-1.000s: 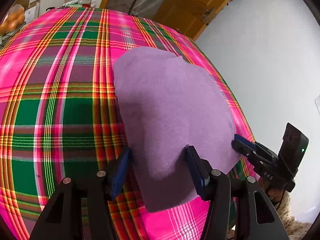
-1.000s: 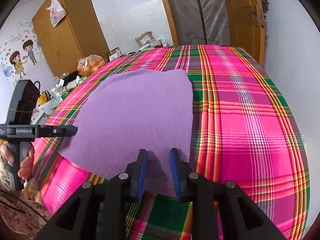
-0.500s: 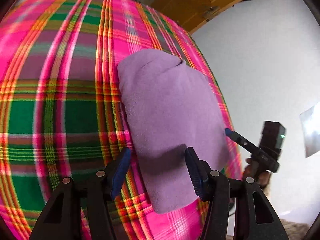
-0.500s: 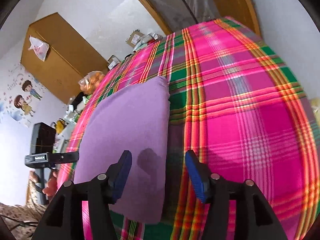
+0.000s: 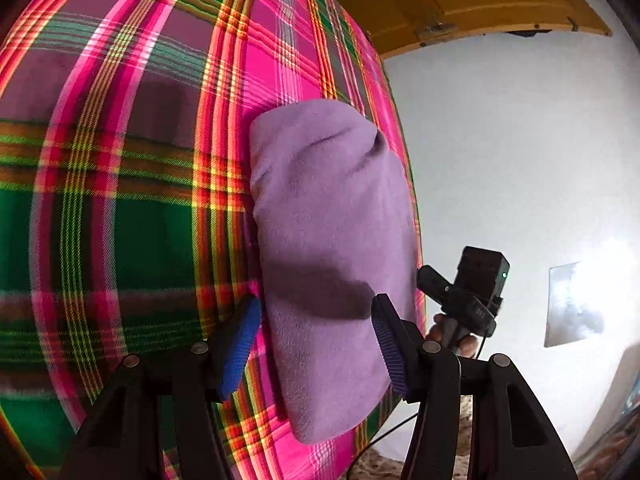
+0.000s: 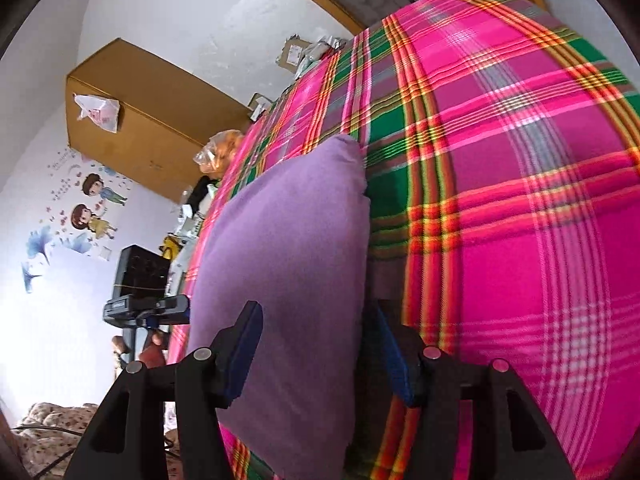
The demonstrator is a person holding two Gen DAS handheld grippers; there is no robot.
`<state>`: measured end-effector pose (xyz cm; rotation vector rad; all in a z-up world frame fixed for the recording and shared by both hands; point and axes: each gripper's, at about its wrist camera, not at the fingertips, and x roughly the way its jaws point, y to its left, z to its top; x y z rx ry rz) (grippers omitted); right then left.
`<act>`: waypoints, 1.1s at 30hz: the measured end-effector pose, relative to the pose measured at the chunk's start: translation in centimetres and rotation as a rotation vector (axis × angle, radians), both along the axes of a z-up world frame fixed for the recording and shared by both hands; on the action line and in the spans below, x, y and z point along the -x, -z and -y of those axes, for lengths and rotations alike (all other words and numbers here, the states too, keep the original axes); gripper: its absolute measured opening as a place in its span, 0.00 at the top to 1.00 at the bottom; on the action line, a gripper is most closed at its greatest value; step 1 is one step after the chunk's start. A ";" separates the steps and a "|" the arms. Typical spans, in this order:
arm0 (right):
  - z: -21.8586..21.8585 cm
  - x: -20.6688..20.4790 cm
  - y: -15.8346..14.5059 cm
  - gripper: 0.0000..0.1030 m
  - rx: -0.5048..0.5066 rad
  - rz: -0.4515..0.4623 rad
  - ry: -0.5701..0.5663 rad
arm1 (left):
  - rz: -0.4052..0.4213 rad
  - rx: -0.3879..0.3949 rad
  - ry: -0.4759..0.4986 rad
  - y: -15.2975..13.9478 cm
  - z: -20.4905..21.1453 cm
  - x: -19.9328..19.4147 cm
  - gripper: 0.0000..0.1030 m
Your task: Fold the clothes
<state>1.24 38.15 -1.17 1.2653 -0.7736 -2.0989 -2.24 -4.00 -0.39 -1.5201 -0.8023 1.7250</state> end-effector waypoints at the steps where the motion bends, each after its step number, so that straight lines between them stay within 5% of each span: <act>1: 0.2 0.2 0.0 0.45 -0.002 0.001 -0.006 | 0.004 -0.004 0.004 0.1 0.0 0.2 0.41; 11: 1.0 1.1 -0.1 0.45 0.003 0.006 -0.035 | 0.119 -0.089 -0.017 1.3 2.1 -1.1 0.41; 23: 2.0 2.0 -0.4 0.36 0.009 -0.001 -0.070 | 0.084 -0.065 0.036 0.8 -1.8 -0.2 0.37; 26: 2.1 2.0 -0.3 0.43 -0.002 0.005 -0.066 | 0.104 -0.072 0.026 1.2 -2.5 -0.1 0.37; 30: 1.2 2.1 0.3 0.65 0.017 0.041 -0.020 | 0.093 -0.066 0.021 1.2 -2.6 -0.4 0.40; 33: 1.1 2.0 0.5 0.67 0.009 0.036 -0.007 | 0.088 -0.063 0.016 0.9 -3.0 -0.7 0.43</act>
